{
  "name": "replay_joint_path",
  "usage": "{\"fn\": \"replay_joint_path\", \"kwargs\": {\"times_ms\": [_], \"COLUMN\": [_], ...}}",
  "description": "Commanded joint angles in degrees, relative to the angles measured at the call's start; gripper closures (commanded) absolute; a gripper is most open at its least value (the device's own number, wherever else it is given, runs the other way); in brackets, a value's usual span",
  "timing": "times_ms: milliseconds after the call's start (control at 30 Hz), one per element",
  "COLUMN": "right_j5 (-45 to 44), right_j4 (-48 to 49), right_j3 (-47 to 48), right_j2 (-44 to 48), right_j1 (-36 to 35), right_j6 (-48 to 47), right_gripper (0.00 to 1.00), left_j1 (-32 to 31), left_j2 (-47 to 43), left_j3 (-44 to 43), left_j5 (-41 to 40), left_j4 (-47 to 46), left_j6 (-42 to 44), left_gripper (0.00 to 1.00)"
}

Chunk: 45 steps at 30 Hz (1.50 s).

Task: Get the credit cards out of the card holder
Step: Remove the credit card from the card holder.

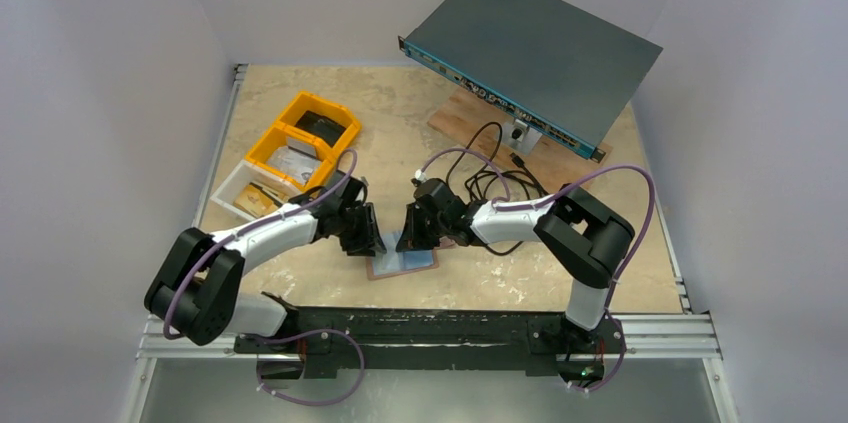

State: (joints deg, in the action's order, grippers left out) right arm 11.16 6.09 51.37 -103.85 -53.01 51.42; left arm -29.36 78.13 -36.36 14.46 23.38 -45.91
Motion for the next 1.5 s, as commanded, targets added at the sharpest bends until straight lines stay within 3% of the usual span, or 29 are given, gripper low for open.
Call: {"fn": "replay_joint_path", "kwargs": {"times_ms": [0,300,833,1467], "right_j5": [-0.96,-0.90,-0.80,-0.26], "right_j4": [-2.92,-2.97,-2.99,-2.74], "right_j3": [-1.85,-1.72,-1.54,-1.10], "right_j2": [-2.58,-2.89,-3.37,-4.43], "right_j1": [-0.76,-0.76,-0.74,-0.74], "right_j6": [-0.27,-0.22,-0.23,-0.35], "right_gripper": [1.00,1.00,1.00,1.00], "left_j1": [-1.37,-1.79,-1.98,-4.86], "left_j2": [-2.02,-3.92,1.75,2.61], "left_j3": [-0.55,-1.78,-0.92,-4.19], "left_j5": [-1.61,-3.61,-1.49,-0.58], "left_j4": [-0.29,2.44,-3.18,-2.33], "left_j6": [0.48,1.25,1.13,2.36], "left_gripper": [0.68,0.67,0.68,0.83]}}
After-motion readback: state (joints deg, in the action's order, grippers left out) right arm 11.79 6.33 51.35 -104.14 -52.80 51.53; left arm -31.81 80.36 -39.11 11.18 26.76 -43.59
